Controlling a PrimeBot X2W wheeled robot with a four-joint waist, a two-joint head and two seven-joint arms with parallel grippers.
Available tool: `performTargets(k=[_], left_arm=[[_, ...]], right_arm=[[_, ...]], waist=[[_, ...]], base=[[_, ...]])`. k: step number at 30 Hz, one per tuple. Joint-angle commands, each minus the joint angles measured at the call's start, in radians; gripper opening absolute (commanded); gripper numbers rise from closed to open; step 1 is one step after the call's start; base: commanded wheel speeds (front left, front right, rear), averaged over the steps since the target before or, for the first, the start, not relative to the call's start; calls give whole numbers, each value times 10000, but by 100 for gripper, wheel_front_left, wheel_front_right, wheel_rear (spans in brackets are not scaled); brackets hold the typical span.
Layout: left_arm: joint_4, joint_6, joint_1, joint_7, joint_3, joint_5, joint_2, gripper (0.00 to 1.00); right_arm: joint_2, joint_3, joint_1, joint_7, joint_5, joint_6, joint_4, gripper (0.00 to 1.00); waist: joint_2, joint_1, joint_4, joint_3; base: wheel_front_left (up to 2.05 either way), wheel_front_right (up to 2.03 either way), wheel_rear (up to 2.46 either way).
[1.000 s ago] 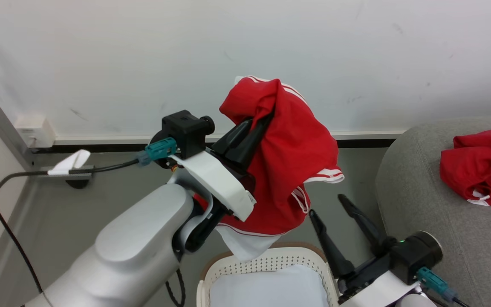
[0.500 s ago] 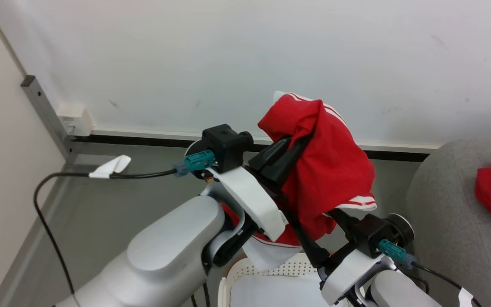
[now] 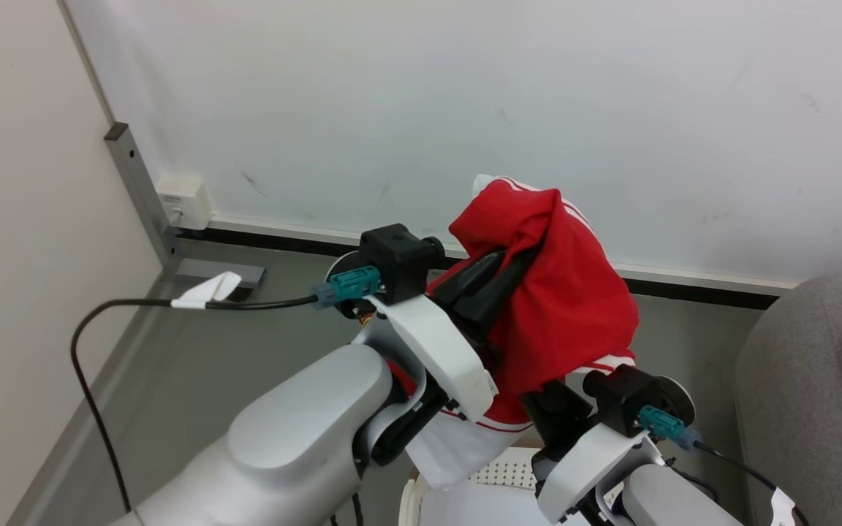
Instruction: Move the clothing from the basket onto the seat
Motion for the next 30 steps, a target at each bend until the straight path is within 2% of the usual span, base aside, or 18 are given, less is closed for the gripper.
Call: performTargets(k=[1,10,11,12,14,15,16,30], left_arm=[[51,56,155,-34,49,-151,80,0],[600,276,513,-146,212,-323,189,0],[644,302,545,-153,213,-307,191,7],[679,310,574,-155,202,-279,201,25],[700,290,628,-190,197,-287,199,46],[678,266,642,-205,190,-281,193,84],[619,208,663,-226,170,-277,188,100],[-559,156,1002,-366,-78,377,492,100]], right_arm=[[-86,-118,149,7,101,-22,-160,0],[-335,-905,1002,7,85,-22,-1788,0],[-380,-1066,1136,6,47,-22,-2006,0],[-412,-1273,1245,6,11,-22,-2189,0],[-441,-1711,1485,6,-53,-22,-2542,0],[-454,-1922,1592,6,-124,-22,-2700,0],[-469,-2078,1694,6,-203,-22,-2854,0],[-974,-4588,2127,3,-1142,-22,-4166,0]], waist=[[-1,-1,-49,6],[-1,-1,-490,231],[-1,-1,-556,267],[-1,-1,-634,304],[-1,-1,-793,374],[-1,-1,-882,403],[-1,-1,-987,434],[-1,-1,-3114,912]], base=[[0,0,0],[0,0,0],[0,0,0],[0,0,0],[0,0,0],[0,0,0],[0,0,0],[0,0,0]])
